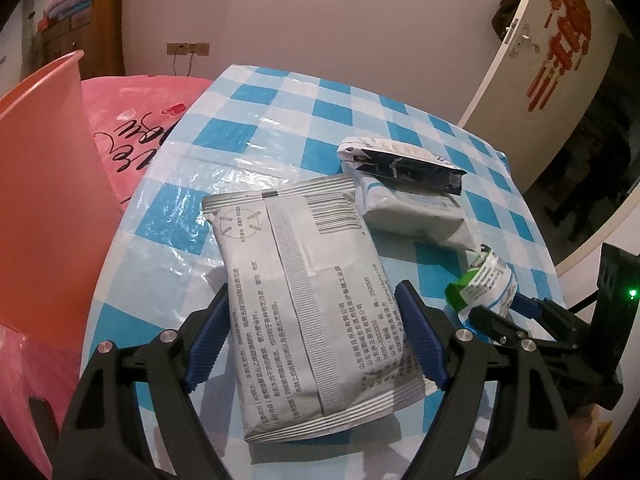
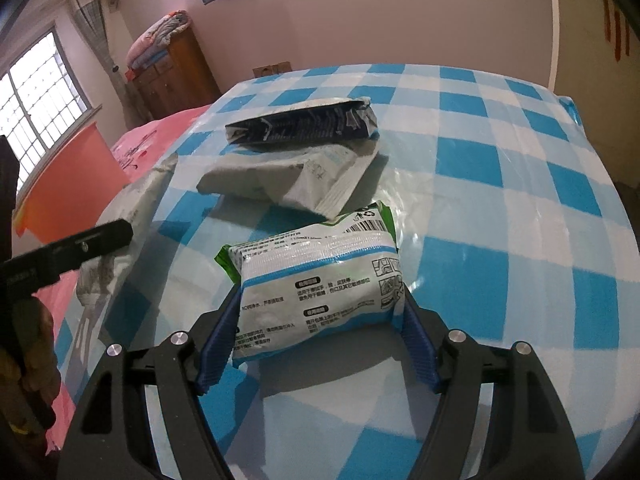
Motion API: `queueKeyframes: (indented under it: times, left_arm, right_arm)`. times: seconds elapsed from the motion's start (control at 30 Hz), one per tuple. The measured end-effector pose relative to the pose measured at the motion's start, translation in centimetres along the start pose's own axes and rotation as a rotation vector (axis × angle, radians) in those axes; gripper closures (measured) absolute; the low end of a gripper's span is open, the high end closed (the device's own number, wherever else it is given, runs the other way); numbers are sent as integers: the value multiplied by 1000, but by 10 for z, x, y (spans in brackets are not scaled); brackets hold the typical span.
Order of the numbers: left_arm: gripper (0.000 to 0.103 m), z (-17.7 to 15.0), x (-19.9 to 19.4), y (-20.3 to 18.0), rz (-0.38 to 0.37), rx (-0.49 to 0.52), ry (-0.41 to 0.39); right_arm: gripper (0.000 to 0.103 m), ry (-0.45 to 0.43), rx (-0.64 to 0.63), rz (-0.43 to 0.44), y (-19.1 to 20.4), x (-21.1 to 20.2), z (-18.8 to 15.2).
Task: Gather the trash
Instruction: 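Close the left gripper on the grey package while the right gripper grasps the white wipes pack, then carry both packages to the orange bucket and open both grippers over it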
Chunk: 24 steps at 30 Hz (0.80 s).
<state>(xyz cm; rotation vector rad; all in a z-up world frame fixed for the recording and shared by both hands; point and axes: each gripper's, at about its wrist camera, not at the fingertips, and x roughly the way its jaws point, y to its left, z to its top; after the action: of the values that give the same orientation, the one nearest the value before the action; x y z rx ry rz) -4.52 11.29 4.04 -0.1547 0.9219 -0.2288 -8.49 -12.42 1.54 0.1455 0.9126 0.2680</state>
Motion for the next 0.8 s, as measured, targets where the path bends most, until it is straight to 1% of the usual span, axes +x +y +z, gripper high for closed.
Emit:
queueKeyframes:
  times: [0.2, 0.4, 0.67, 0.8]
  left_arm:
    - [22, -4, -12, -2, -11, 20, -18]
    - [22, -4, -26, -3, -29, 31, -43]
    - [22, 7, -58, 2, -52, 38, -111]
    - [22, 15, -76, 10, -51, 32, -154]
  right_arm:
    - [30, -8, 41, 18, -4, -16, -13]
    - [30, -23, 58, 25, 0, -31, -15]
    - [30, -46, 59, 82, 19, -46, 1]
    - [30, -67, 36, 105, 35, -54, 17]
